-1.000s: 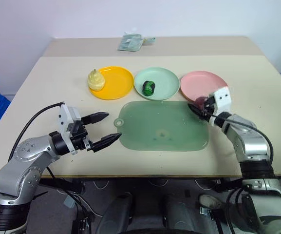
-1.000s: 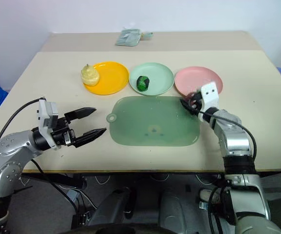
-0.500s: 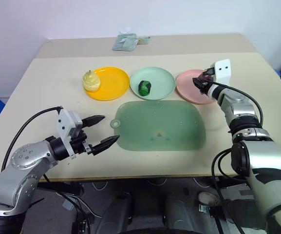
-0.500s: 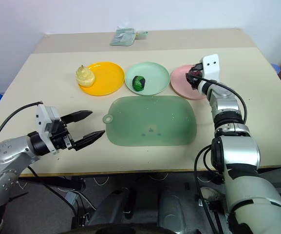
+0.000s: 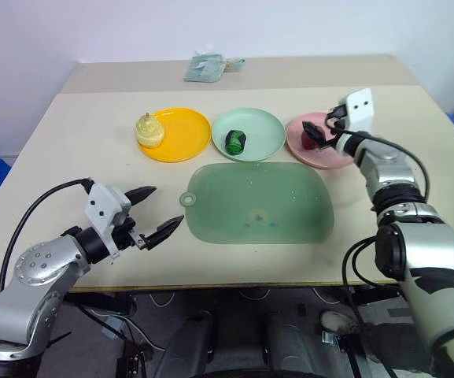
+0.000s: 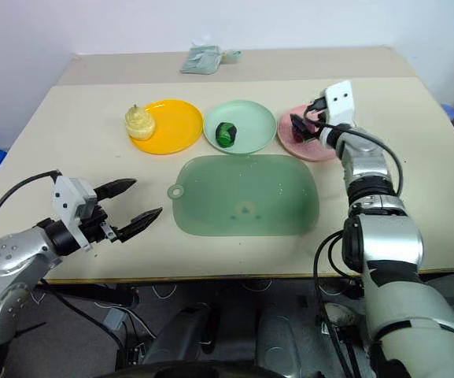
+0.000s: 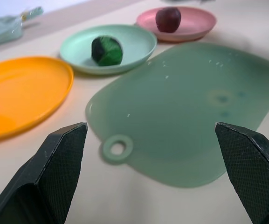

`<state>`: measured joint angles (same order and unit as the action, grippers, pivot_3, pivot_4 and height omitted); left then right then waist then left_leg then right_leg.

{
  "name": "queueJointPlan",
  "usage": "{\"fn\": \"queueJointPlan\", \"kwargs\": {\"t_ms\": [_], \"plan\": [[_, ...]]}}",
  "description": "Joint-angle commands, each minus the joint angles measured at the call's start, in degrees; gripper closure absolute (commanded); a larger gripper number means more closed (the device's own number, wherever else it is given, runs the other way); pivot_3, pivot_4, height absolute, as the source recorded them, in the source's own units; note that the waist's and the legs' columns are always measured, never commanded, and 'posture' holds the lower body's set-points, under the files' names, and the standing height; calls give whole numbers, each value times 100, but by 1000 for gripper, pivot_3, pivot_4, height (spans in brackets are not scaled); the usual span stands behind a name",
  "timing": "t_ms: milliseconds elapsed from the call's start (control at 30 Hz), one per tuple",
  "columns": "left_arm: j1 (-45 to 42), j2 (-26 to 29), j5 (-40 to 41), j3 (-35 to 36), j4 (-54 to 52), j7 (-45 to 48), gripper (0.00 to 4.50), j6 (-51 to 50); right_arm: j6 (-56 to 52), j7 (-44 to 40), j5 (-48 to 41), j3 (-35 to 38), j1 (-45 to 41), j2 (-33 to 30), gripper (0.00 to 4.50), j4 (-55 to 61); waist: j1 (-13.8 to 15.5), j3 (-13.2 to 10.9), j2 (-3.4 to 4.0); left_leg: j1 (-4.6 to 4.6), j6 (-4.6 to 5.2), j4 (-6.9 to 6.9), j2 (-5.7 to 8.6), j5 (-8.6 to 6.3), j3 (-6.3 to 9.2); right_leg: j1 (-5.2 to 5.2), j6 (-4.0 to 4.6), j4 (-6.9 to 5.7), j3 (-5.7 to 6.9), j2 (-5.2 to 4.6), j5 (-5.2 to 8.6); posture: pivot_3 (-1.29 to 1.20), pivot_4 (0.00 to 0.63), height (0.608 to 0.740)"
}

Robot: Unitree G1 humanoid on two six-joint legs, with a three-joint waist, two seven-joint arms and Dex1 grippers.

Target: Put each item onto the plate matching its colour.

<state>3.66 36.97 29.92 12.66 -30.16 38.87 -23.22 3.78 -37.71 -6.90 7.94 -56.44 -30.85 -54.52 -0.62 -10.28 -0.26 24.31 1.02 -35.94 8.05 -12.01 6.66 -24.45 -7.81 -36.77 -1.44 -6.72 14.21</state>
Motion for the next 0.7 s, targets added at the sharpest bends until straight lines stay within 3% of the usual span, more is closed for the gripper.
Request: {"fn": "queueJointPlan", "kwargs": {"t_ms": [33,167,333,500,700], "plan": [[16,23,83,187,36,131,0,130,-1154,-503,-645,181,1129,-277,53,2380,19,1,0,0,7,-1,0,-5,2,1,0,1,1,0,0,0,150,740],[151,96,212,296,15,311,0,92,-2277,-724,-1159,425,2682,-769,53,4774,13,-1,10,5,14,-2,0,-8,1,-4,0,-1,0,-5,0,0,150,740],[587,358,372,622,-95,664,0,4,-3459,-728,-2053,1487,4575,-1252,53,7044,17,-1,22,5,14,-1,-5,-11,-2,-2,6,4,-3,-11,4,0,150,740],[806,523,641,922,-162,813,0,-158,-3695,-896,-2378,2053,5540,-1452,53,7667,22,2,21,1,6,-8,-16,-18,-6,11,19,19,0,-8,11,0,150,740],[674,552,733,853,-163,822,0,-251,-3734,-1021,-2495,2230,5839,-1611,53,7702,74,2,22,2,8,-9,-16,-21,-7,23,22,44,2,-8,10,0,150,740]]}}
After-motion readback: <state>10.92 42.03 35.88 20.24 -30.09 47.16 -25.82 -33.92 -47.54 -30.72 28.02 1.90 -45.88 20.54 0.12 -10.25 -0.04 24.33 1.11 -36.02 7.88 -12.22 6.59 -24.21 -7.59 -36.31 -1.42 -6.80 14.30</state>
